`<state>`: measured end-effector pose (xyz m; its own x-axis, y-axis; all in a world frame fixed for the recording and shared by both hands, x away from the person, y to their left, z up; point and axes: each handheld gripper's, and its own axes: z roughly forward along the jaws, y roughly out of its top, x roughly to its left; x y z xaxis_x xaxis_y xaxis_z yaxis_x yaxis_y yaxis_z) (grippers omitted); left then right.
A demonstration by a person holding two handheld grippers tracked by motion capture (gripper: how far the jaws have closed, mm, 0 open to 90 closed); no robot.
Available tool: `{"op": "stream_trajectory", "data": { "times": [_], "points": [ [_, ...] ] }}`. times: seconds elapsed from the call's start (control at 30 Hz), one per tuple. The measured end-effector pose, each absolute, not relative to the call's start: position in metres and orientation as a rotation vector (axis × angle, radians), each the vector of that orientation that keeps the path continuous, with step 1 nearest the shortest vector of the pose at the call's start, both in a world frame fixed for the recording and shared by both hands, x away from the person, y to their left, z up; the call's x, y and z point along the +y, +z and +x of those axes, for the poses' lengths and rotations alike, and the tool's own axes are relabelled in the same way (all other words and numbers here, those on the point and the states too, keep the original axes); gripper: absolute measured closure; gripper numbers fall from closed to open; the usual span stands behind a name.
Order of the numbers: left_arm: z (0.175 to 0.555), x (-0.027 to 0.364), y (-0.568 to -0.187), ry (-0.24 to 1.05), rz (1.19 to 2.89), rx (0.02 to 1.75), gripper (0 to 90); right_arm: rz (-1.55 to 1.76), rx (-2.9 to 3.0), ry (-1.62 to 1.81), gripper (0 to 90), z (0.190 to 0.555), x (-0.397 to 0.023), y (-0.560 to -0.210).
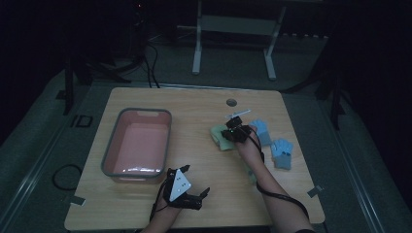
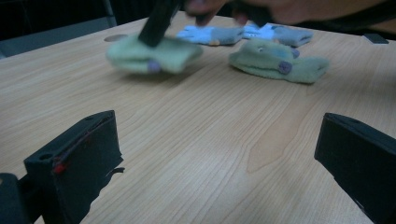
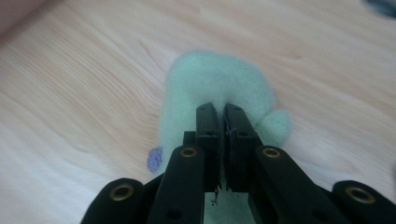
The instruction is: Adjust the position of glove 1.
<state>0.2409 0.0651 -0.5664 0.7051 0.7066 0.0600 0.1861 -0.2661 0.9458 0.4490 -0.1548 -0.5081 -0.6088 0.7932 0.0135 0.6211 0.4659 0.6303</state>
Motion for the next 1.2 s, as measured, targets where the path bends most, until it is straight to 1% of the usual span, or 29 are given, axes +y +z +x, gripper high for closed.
{"op": "stream_trajectory", "data": {
  "times": [0.17, 0.33, 0.67, 0.83, 0.93, 1.2],
  "points": [
    [0.241, 0.065, -0.566, 0.594, 1.807, 0.706, 0.3, 1.229, 2.338, 0.887, 86.3, 0.423, -0.155, -0.480],
    [0.241, 0.065, -0.566, 0.594, 1.809, 0.708, 0.3, 1.281, 2.247, 0.992, 86.3, 0.398, -0.158, -0.459],
    [0.241, 0.065, -0.566, 0.592, 1.807, 0.708, 0.3, 1.323, 2.154, 1.098, 86.4, 0.351, -0.154, -0.446],
    [0.241, 0.065, -0.566, 0.593, 1.811, 0.705, 0.3, 1.329, 2.158, 1.057, 86.3, 0.334, -0.151, -0.455],
    [0.241, 0.065, -0.566, 0.575, 1.804, 0.699, 0.3, 1.364, 2.158, 1.045, 86.3, 0.325, -0.153, -0.467],
    [0.240, 0.064, -0.566, 0.586, 1.809, 0.698, 0.3, 1.456, 2.164, 0.985, 86.2, 0.307, -0.145, -0.508]
  ]
}}
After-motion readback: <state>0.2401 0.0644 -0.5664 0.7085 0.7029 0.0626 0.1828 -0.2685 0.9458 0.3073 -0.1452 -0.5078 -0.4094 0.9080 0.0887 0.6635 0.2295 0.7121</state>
